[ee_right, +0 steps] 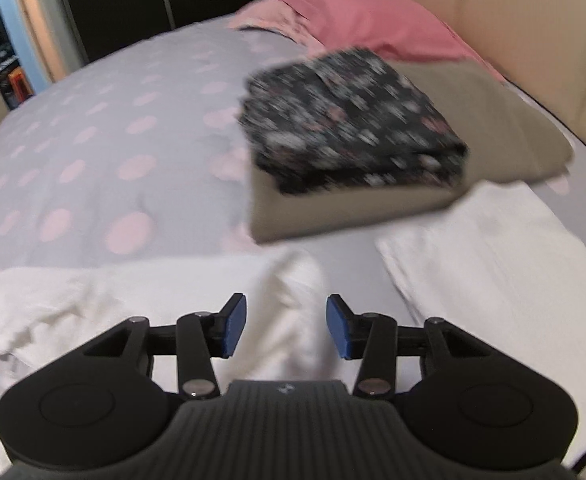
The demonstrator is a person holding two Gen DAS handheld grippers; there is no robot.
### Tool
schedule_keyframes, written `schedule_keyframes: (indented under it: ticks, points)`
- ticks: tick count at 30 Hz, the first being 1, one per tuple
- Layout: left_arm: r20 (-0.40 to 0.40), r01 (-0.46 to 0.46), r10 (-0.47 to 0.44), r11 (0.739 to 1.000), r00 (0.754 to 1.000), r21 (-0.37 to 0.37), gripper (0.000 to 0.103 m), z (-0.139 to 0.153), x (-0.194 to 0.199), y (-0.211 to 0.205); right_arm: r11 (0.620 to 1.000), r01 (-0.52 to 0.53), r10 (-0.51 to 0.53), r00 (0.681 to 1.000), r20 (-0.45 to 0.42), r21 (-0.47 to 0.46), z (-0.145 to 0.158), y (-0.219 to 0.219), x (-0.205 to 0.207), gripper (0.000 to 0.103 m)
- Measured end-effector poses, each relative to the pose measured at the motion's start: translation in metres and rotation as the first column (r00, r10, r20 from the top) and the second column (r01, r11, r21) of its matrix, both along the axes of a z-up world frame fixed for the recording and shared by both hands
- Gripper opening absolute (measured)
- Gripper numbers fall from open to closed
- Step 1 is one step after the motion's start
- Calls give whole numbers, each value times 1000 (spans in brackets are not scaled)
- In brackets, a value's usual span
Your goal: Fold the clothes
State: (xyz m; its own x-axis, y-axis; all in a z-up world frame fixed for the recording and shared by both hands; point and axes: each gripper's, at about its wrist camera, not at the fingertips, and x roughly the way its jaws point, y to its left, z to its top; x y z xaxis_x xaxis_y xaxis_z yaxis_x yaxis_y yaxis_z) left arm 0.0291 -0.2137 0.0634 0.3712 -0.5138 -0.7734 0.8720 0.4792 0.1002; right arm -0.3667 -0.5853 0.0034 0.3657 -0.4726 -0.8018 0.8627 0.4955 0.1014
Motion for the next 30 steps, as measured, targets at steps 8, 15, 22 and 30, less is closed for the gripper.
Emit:
schedule_keyframes:
  ticks: [8, 15, 22, 30]
  points:
    - [-72, 215, -208, 969, 976, 121, 74, -60, -104, -6, 995, -7, 3, 999, 37, 103, -32, -7, -17, 49]
    - [-54, 279, -276, 913, 960, 297, 70, -131, -142, -12, 988, -92, 87, 995, 41, 124, -41, 1, 2, 49]
    - [-137, 195, -162, 942, 977, 275, 18, -132, -124, -6, 990, -86, 84, 996, 22, 109, -44, -3, 2, 1]
    - [-26, 21, -20, 999, 999, 38, 7, -56, -94, 16, 993, 38, -33, 998, 52, -108, -1, -1, -21, 0]
